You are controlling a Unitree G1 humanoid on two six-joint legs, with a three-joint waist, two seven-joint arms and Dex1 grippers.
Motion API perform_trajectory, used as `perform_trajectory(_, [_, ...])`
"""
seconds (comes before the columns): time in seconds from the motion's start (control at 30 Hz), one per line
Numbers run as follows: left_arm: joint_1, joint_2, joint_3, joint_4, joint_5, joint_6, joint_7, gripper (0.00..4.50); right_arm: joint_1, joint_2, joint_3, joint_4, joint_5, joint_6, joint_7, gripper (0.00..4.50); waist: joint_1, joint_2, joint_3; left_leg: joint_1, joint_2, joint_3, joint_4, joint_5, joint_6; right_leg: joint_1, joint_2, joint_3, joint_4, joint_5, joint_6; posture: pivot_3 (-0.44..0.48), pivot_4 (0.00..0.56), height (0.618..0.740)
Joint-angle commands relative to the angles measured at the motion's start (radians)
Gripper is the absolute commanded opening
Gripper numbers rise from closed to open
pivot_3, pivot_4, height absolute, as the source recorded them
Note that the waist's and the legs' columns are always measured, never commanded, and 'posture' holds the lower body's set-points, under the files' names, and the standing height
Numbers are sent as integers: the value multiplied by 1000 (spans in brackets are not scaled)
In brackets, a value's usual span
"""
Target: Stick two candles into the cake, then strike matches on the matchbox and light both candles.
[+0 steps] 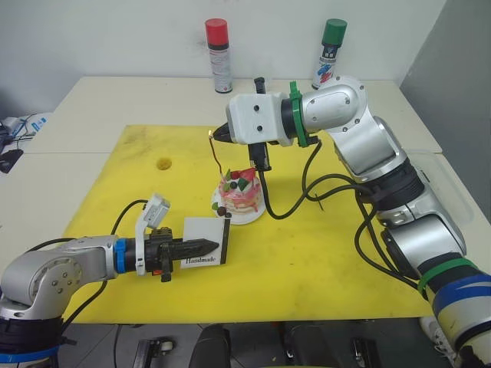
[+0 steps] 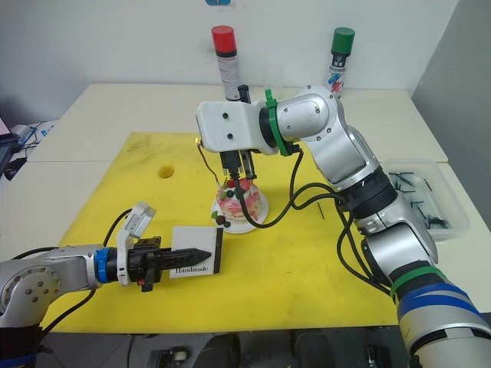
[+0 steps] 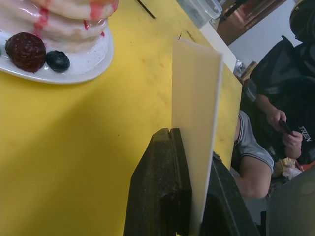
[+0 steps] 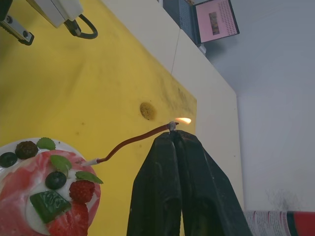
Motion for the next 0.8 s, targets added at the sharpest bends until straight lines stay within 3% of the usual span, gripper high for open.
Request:
perform_trajectory(0.03, [-12, 0, -3, -11, -4, -3, -8, 0, -22, -4, -33, -26, 2, -14, -11, 53, 0, 0, 0, 0, 0, 0, 0, 0, 0, 0, 0, 0, 0, 0, 0, 0, 150, 740])
perform_trajectory(0.8, [-27, 1, -14, -6, -3, -5, -9, 0, -35, -21, -39, -30, 3, -15, 1, 53, 0, 0, 0, 0, 0, 0, 0, 0, 0, 0, 0, 0, 0, 0, 0, 0, 150, 740])
